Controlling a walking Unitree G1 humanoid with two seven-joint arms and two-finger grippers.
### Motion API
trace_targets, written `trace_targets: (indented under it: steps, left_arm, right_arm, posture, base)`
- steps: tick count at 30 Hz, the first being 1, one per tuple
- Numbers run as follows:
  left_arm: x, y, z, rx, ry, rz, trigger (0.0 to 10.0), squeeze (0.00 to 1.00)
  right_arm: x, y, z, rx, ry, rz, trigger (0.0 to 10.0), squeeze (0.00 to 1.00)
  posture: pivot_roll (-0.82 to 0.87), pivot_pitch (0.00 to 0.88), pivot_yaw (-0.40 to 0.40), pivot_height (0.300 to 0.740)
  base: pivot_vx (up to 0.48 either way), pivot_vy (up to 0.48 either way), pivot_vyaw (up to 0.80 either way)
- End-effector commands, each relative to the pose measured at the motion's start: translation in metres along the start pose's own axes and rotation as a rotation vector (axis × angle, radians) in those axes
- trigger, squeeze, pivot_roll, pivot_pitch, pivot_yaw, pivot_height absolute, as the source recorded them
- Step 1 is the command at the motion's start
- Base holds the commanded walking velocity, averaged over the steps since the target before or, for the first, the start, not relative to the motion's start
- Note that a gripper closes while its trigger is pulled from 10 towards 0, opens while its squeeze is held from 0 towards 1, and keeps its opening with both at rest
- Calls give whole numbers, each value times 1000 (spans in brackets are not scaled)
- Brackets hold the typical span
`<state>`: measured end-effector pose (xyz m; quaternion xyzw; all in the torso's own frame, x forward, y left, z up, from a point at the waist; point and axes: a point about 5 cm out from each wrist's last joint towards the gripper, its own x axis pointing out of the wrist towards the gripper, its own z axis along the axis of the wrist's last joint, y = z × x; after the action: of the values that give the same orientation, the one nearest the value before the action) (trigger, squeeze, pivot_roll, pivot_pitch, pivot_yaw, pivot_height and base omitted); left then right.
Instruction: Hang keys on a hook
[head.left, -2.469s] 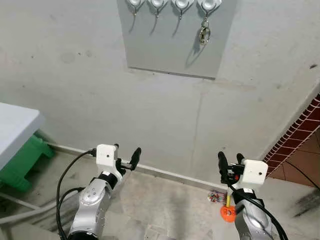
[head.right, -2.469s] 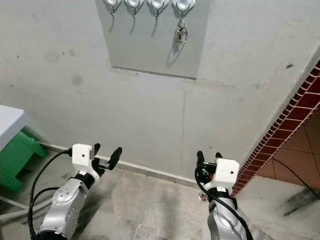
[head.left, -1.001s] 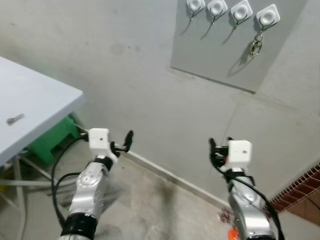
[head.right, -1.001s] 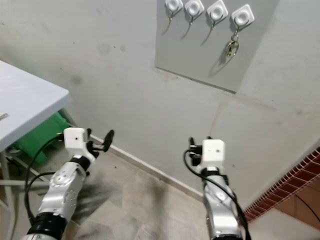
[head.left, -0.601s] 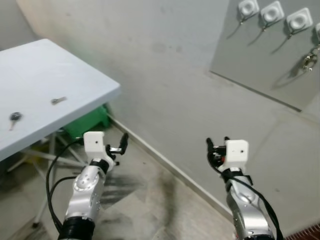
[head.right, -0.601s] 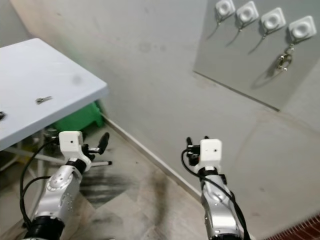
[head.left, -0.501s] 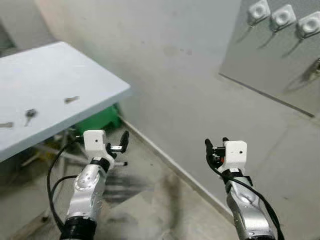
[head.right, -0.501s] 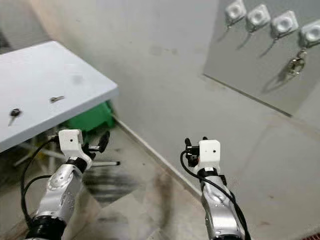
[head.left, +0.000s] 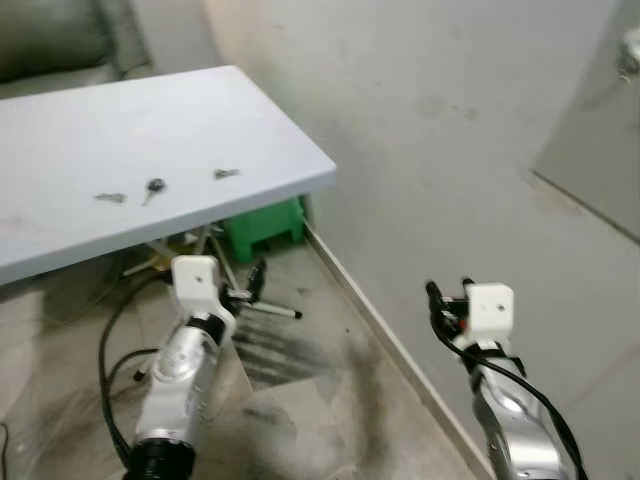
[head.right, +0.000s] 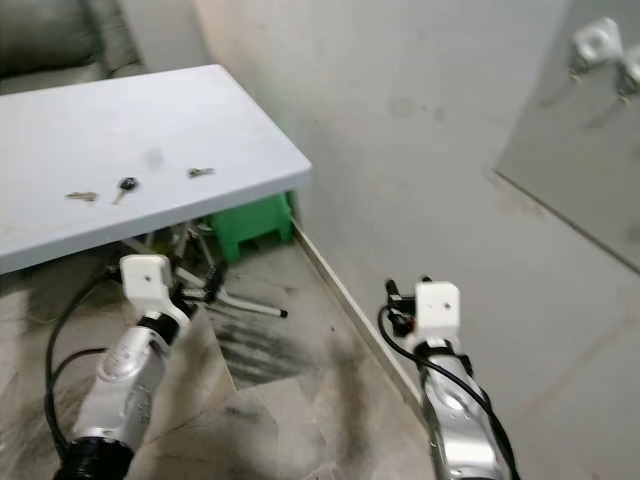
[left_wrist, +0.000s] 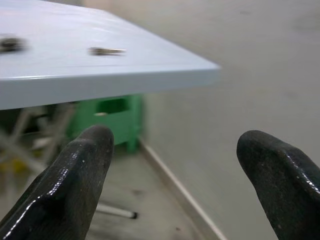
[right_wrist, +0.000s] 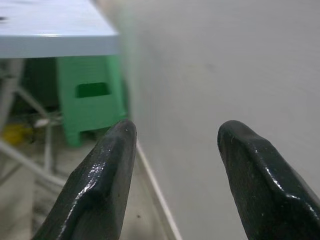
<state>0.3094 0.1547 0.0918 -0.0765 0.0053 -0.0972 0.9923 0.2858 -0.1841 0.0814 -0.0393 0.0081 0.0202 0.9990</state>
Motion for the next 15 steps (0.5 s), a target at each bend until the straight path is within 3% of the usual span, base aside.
trace_targets:
  steps: [1, 15]
  left_arm:
    - [-1, 7, 3, 7, 3, 17, 10000, 0]
    - [-2, 4, 3, 21, 8, 0, 10000, 0]
  right_arm:
    - [2, 10, 6, 12, -22, 35, 10000, 0]
    - [2, 4, 8, 6, -27, 45, 10000, 0]
  posture:
    - [-32, 30, -20, 740]
    - [-22, 23, -25, 740]
  base:
    - [0, 0, 738]
    - [0, 0, 762]
